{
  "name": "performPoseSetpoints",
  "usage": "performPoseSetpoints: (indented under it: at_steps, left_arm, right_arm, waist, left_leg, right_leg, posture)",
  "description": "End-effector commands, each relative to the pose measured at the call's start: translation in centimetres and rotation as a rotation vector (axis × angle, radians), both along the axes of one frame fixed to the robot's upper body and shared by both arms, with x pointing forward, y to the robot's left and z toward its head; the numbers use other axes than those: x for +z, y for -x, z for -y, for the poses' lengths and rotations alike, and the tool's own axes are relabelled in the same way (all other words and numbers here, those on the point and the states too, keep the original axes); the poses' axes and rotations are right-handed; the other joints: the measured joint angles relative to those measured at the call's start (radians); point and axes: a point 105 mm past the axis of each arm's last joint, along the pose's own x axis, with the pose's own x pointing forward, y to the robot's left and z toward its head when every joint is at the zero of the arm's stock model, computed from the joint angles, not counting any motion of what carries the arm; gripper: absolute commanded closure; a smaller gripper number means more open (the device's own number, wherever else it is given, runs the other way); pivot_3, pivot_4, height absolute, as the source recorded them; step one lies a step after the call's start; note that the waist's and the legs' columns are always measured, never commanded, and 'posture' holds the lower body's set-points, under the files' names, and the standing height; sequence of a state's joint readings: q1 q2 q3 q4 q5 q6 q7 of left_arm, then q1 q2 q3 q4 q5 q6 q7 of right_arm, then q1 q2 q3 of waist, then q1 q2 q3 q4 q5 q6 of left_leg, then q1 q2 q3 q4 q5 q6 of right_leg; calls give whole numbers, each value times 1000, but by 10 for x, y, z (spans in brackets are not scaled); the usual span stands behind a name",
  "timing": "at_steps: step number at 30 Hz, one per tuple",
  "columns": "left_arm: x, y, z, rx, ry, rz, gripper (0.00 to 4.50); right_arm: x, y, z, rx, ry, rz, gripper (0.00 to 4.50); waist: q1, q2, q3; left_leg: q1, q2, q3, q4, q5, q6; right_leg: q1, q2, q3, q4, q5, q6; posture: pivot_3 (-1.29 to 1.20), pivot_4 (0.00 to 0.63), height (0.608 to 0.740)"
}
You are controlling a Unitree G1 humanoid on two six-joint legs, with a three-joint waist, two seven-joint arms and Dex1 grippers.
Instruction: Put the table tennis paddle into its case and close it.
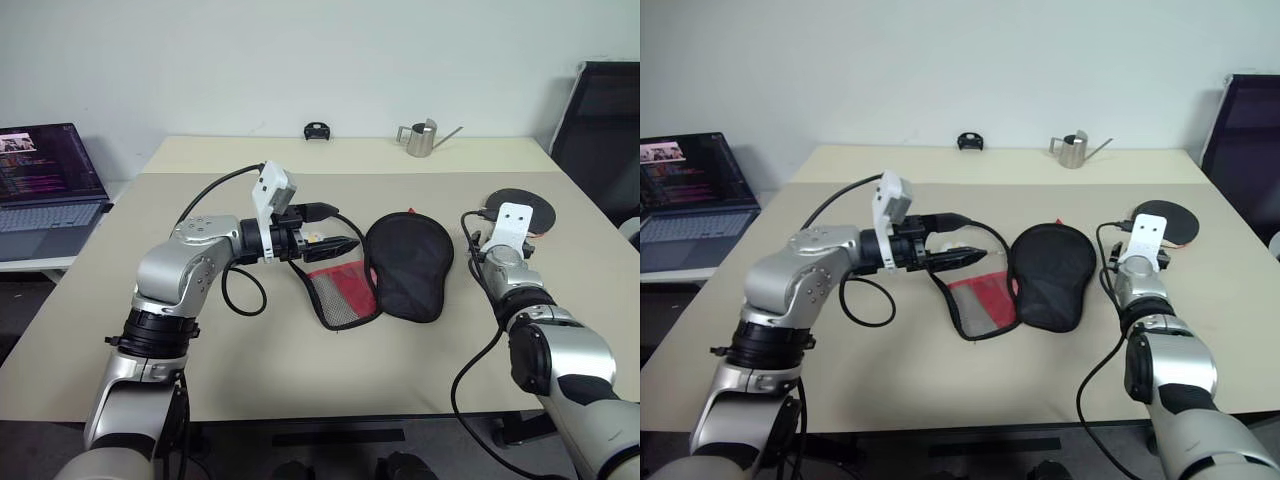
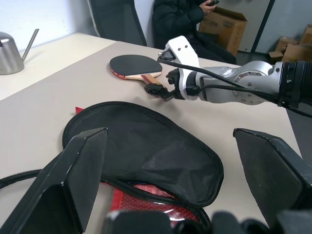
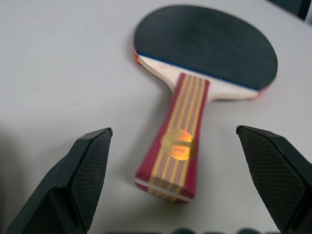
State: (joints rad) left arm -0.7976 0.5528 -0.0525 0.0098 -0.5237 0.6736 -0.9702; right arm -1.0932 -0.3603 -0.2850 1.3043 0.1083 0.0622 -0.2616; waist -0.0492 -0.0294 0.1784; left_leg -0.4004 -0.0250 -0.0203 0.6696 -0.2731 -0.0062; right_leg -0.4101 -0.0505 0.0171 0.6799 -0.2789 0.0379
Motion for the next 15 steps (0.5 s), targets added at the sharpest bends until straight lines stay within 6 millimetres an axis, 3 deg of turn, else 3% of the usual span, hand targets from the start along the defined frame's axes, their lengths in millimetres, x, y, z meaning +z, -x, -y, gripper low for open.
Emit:
performPoseSetpoints:
  at_steps: [1, 3, 5, 13, 15]
  left_arm:
    - [13, 1, 0, 3, 10, 52, 0]
    - [12, 1, 1, 3, 9, 51, 0]
    - [13, 1, 1, 4, 9, 50, 0]
    - [9, -1, -5, 32, 6, 34, 0]
    - [8, -1, -7, 38, 5, 32, 0]
  right_arm:
    - [12, -3, 1, -20, -85, 58, 32]
    - [7, -2, 0, -26, -115, 49, 32]
    - [4, -2, -2, -23, -128, 45, 404]
    - [2, -3, -7, 1, -55, 24, 3026]
    - [2, -3, -7, 8, -31, 21, 3030]
  waist:
    - [-1, 0, 0]
    - [-2, 0, 0]
    - [-4, 0, 0]
    - [-5, 0, 0]
    - [-5, 0, 0]
  left_leg:
    - [0, 0, 0, 0, 0, 0]
    - [0, 0, 0, 0, 0, 0]
    - [0, 0, 0, 0, 0, 0]
    - [0, 0, 0, 0, 0, 0]
    - [0, 0, 0, 0, 0, 0]
  right_leg:
    - [0, 0, 0, 0, 0, 0]
    - [0, 0, 0, 0, 0, 0]
    - [0, 0, 0, 0, 0, 0]
    - [0, 0, 0, 0, 0, 0]
    - [0, 0, 0, 0, 0, 0]
  posture:
    - [0, 150, 740]
    - [0, 150, 740]
    - [0, 150, 740]
    - [0, 150, 740]
    - [0, 150, 740]
